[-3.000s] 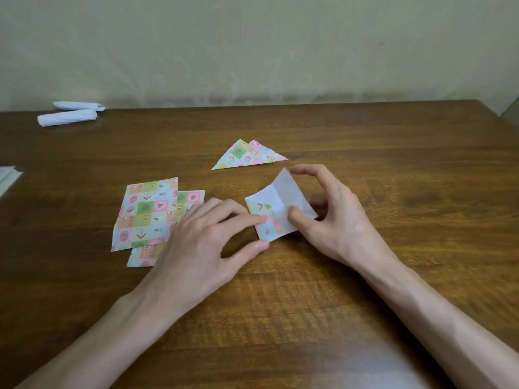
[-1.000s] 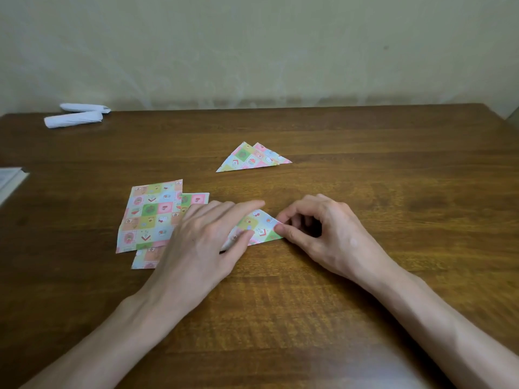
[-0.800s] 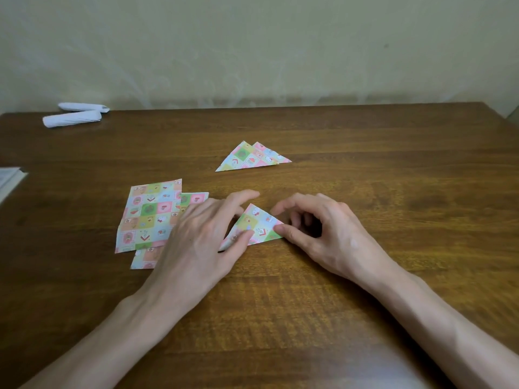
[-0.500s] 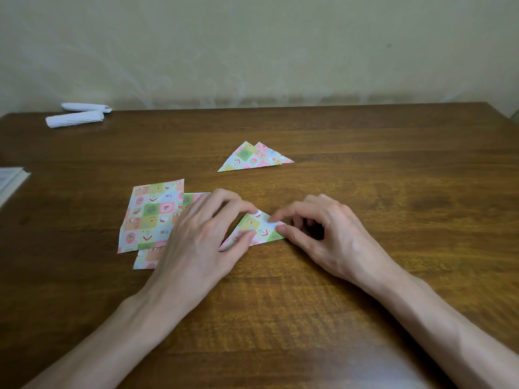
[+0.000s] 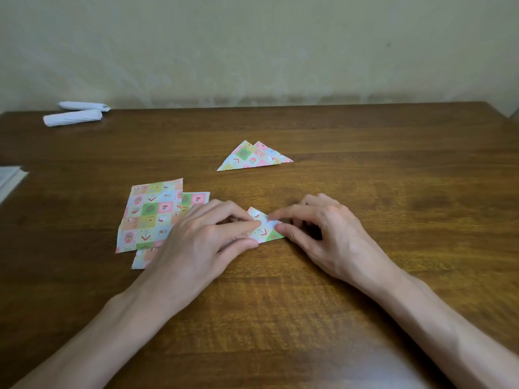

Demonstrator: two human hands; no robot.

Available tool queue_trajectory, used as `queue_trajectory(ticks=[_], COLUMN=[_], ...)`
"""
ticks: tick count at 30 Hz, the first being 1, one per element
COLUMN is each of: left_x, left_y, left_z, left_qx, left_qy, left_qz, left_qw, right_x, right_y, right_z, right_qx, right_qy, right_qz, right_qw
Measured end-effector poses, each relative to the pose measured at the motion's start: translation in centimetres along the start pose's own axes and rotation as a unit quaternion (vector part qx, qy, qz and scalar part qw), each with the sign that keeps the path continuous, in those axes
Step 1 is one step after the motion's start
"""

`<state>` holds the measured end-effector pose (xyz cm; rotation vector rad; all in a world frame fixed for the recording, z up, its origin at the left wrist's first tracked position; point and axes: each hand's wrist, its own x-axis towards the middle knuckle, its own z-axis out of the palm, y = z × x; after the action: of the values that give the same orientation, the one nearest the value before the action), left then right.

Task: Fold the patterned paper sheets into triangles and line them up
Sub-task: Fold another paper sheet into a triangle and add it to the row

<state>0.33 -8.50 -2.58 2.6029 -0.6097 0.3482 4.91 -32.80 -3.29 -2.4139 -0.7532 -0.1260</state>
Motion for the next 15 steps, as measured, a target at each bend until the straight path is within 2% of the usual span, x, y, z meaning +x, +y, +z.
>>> queue_trajectory(ticks=[15], left_x=[0.1], left_y=[-0.3], left_z=[0.1], left_qx=[-0.013], left_qy=[0.013], left_qz=[0.009], left_qw=[1.0], right_x=[0.0], right_y=[-1.0], right_z=[0.0], right_qx=[-0.052], right_qy=[0.002], right_qz=[0.025], right_qw=[0.998])
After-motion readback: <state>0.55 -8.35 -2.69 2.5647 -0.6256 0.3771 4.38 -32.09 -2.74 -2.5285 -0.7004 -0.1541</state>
